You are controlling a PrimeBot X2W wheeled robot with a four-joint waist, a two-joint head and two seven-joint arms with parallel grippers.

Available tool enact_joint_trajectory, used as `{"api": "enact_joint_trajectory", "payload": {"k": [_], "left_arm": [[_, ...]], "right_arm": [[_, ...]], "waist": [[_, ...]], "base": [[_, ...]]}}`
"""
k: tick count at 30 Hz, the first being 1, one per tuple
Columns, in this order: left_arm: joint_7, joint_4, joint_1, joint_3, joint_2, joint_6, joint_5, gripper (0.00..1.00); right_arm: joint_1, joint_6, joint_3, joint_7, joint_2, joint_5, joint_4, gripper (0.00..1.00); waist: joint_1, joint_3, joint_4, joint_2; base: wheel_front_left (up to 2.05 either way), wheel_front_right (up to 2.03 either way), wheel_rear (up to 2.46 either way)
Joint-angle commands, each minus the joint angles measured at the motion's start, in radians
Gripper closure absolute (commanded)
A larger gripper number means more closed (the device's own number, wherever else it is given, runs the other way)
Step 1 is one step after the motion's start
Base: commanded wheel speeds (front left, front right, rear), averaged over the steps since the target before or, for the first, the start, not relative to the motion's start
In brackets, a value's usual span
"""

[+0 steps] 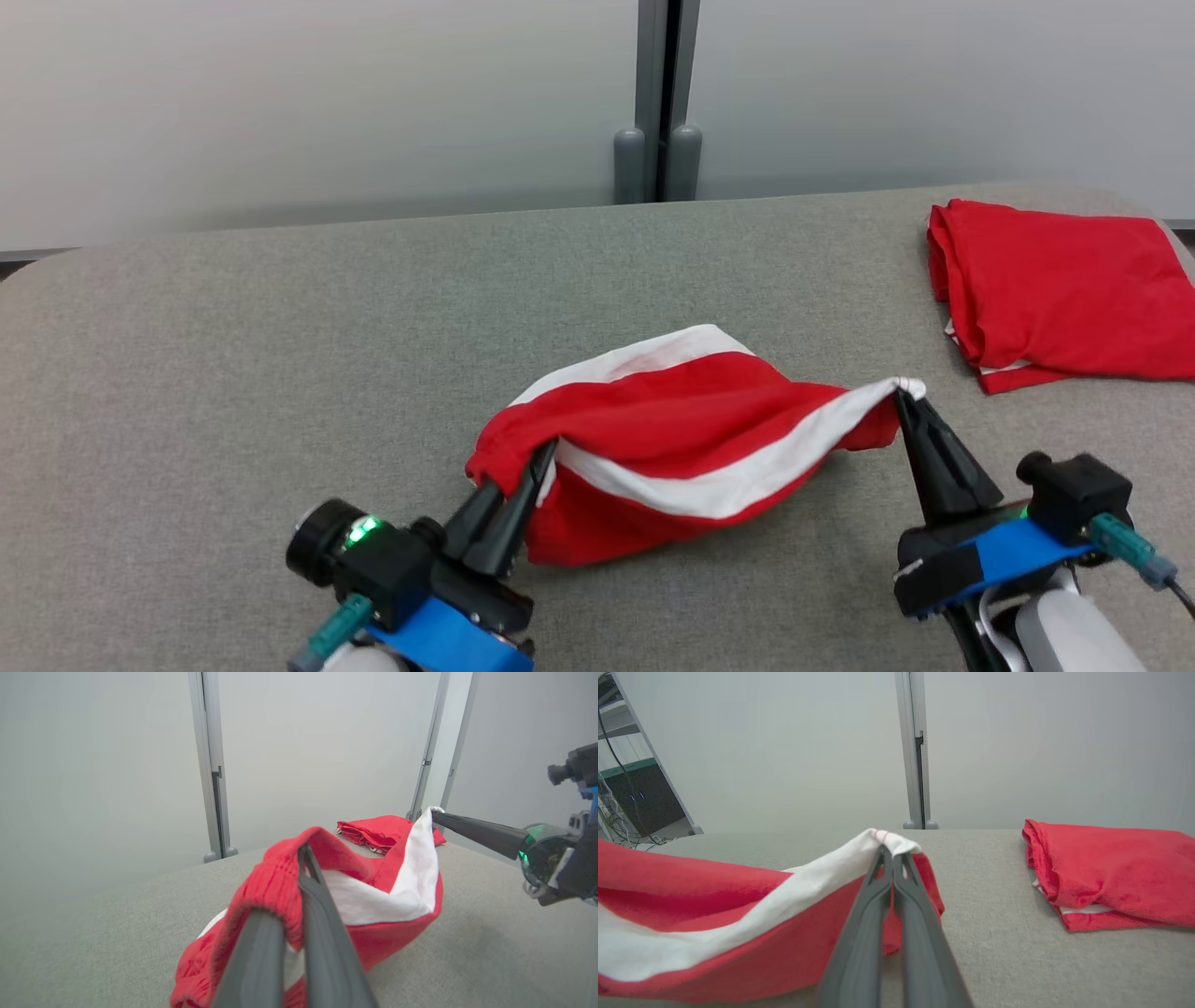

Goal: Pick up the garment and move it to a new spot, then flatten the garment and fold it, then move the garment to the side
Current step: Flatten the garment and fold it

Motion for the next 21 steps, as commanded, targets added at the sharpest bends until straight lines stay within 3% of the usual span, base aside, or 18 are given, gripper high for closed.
{"api": "enact_joint_trajectory", "payload": {"k": [1,10,21], "left_arm": [[-0.004,-0.013,-0.035,0.024,0.008,-0.002,-0.012,1.00],[0.013,0.017,-0.354,0.117,0.061,-0.002,-0.070,1.00],[0.092,0.201,-1.004,0.069,0.132,-0.001,-0.195,1.00]], "right_arm": [[-0.034,0.001,0.009,0.000,-0.007,0.009,-0.026,1.00],[-0.349,0.001,0.058,0.014,0.008,0.067,-0.039,1.00],[-1.020,0.001,0.027,0.017,0.027,0.103,0.219,1.00]], "waist": [[0.0000,0.003,-0.004,0.0000],[0.0000,0.122,-0.035,0.0000],[0.0000,0.361,-0.057,0.0000]], "base": [[0.00,0.00,0.00],[0.00,0.00,0.00],[0.00,0.00,0.00]]}}
